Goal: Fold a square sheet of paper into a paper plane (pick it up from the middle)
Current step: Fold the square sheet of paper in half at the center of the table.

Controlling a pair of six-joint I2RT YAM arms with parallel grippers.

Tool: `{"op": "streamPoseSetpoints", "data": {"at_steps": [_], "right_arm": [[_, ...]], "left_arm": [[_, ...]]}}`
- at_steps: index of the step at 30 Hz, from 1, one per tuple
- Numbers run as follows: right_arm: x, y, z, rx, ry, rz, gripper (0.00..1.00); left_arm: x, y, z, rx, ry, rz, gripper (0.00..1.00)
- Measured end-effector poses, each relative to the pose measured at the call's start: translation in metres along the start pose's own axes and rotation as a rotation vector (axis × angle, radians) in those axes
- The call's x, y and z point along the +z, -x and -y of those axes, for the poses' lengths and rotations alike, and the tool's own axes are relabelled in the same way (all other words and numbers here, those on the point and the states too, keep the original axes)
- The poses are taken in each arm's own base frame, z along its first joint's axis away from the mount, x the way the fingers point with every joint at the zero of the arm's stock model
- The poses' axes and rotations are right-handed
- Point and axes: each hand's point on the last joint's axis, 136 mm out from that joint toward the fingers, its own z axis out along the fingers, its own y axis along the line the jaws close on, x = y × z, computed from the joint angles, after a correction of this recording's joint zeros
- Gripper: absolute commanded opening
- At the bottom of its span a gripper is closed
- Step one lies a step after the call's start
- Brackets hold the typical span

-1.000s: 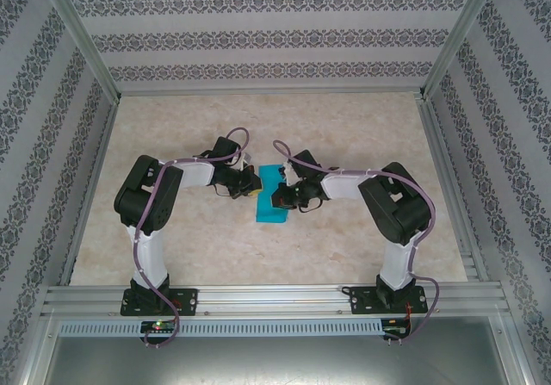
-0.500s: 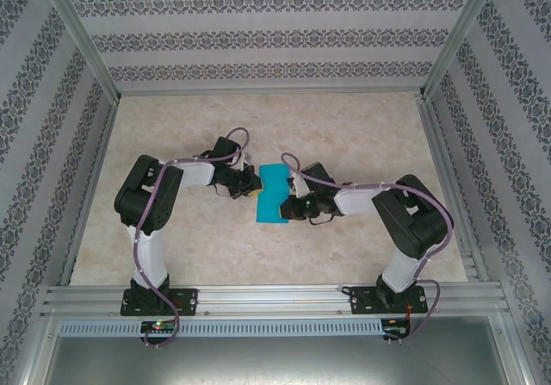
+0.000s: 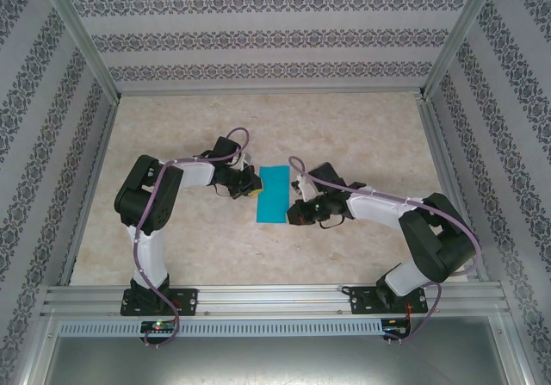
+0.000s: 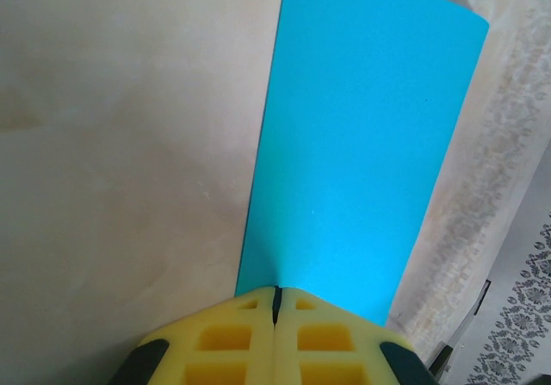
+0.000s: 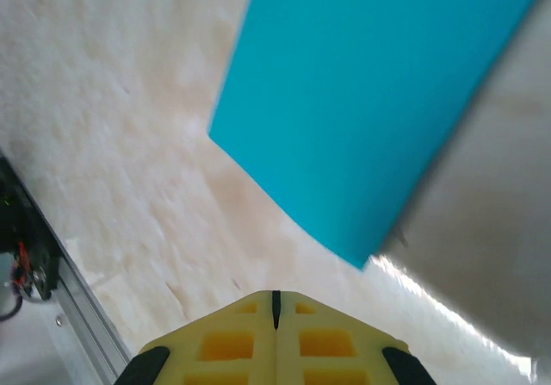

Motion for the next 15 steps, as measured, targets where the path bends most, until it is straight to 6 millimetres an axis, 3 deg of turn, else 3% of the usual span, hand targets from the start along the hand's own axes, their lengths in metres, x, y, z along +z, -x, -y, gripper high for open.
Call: {"op": "streamPoseSetpoints", "data": {"at_steps": [3,7,15], "right_arm": [[0.000,0.025,-0.009,-0.019,0.009,0.056,0.00],[0.019,0.050,-0.006,-0.005,0.007,0.067,0.00],[0.049,0.036,0.016,0.059,-0.023,-0.007,0.00]], "left_arm": [[0.000,0.000,0.000,0.000,0.000,0.000,0.00],[0.000,0.000,0.001,0.000,-0.002,-0.002,0.00],[0.000,0.000,0.001,-0.001,-0.004,-0.005,0.00]]}}
